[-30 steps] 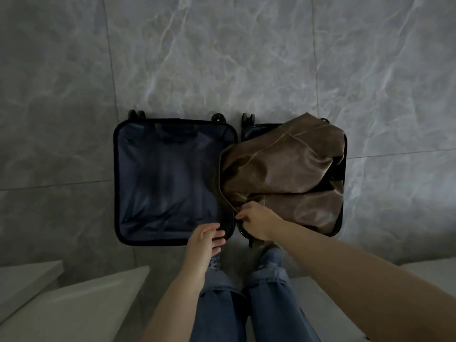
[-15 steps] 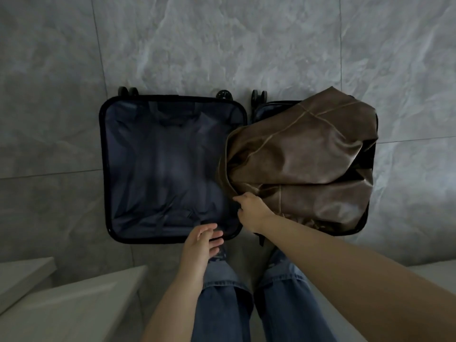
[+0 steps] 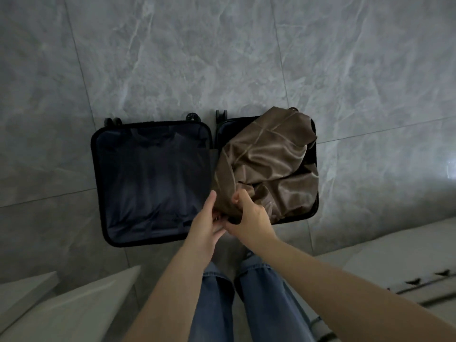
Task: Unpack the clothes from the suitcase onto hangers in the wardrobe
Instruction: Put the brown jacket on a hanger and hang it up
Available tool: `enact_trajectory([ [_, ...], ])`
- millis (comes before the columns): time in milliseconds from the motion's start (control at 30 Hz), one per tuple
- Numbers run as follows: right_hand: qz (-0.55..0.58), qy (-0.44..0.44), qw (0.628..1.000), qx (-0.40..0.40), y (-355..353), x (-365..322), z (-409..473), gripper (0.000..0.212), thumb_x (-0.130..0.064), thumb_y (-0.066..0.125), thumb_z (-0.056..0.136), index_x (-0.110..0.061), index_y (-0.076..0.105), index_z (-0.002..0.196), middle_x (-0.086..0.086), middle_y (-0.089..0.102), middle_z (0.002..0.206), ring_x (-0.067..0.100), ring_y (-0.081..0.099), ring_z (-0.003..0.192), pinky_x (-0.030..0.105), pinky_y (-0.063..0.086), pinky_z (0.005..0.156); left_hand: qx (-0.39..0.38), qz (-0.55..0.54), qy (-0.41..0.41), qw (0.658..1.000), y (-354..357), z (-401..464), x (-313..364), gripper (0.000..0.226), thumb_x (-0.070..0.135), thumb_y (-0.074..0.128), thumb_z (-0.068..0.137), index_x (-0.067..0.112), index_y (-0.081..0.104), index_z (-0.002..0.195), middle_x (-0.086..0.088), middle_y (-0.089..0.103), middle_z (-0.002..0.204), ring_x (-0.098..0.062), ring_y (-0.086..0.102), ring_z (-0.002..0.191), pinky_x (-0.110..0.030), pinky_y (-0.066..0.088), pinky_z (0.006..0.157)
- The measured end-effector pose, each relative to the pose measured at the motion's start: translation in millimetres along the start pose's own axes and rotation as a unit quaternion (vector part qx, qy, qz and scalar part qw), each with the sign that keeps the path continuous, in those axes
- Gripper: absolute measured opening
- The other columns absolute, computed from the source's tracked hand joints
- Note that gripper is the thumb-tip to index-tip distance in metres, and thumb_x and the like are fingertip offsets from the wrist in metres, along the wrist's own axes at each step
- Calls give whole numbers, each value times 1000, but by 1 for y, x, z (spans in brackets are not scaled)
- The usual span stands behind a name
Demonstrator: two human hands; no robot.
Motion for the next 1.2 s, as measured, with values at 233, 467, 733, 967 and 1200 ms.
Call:
enact_trajectory([
  [233, 24, -60, 991, 114, -46, -3, -99, 26, -13, 70, 80, -20, 57, 101, -8, 62, 86, 10, 60, 77, 35, 53, 69, 68, 202, -14, 977, 50, -42, -15, 36, 29, 69, 86, 7, 68, 115, -12, 73, 97, -26, 69, 91, -30, 53, 69],
  [467, 26, 37, 973, 228, -73, 37, -173, 72, -9, 70, 86, -28, 36, 146, -10, 41, 138, 9, 42, 124, 33, 45, 106, 43, 231, 76, 969, 110, -97, -50, 28, 27, 61, 95, 13, 64, 119, -5, 69, 111, -21, 65, 102, -34, 53, 89],
  [733, 202, 136, 934, 262, -147, 31, -234, 101, -17, 85, 74, -22, 24, 155, 4, 31, 154, 18, 37, 140, 37, 40, 113, -44, 197, 108, 974, 178, -218, -73, 18, 20, 56, 98, 13, 67, 111, -8, 74, 109, -23, 71, 101, -32, 58, 82],
  [967, 351, 71, 869, 341, -245, -30, -299, 36, 3, 55, 87, -26, 71, 100, -18, 73, 89, 1, 67, 88, 9, 51, 74, -132, 142, 138, 971, 230, -322, -52, 26, 23, 54, 99, 13, 62, 122, -8, 73, 113, -22, 70, 105, -41, 51, 98],
  [1200, 403, 38, 803, 437, -316, -94, -367, 36, -13, 49, 97, -33, 70, 76, -13, 72, 74, 6, 65, 78, 23, 50, 70, -203, 276, 171, 924, 242, -394, -36, 57, 51, 34, 101, 7, 69, 110, -18, 73, 104, -30, 71, 98, -35, 56, 82],
])
Point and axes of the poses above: each hand's wrist, its own z-axis towards the middle knuckle, its own y-axis out of the palm, x = y × z, the point moved 3 cm from there along z, towards the middle knuckle
